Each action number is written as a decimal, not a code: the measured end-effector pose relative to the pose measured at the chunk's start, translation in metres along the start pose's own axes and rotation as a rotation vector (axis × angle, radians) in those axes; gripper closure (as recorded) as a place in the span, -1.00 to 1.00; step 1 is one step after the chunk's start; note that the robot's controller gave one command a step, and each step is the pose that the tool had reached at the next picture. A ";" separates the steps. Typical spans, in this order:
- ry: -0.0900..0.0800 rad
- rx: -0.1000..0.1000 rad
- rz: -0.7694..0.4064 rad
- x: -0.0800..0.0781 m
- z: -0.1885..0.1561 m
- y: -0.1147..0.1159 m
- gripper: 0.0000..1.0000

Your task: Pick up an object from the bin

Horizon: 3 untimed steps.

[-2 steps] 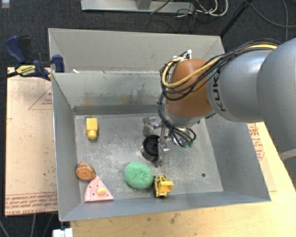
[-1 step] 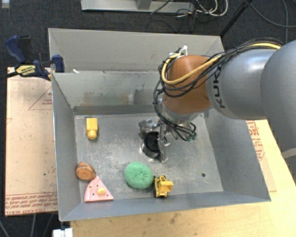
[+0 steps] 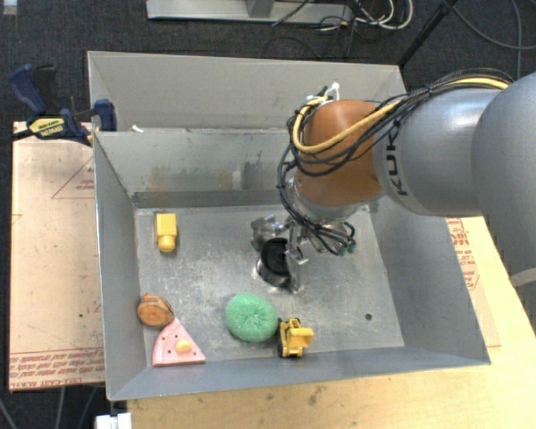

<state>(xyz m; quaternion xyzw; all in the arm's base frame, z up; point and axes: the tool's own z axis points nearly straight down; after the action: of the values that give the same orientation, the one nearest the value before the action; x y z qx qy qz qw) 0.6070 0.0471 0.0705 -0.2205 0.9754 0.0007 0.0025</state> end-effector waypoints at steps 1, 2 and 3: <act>0.006 -0.002 0.000 0.002 -0.004 0.001 1.00; 0.011 -0.004 0.000 0.003 -0.024 0.002 1.00; 0.003 0.000 0.000 0.000 -0.043 0.001 1.00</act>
Offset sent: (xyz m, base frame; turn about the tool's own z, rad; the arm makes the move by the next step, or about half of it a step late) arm 0.0000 0.0001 0.0305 0.0000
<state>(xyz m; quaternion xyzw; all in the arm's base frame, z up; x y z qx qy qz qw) 0.6063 0.0475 0.1133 -0.2206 0.9754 0.0005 0.0009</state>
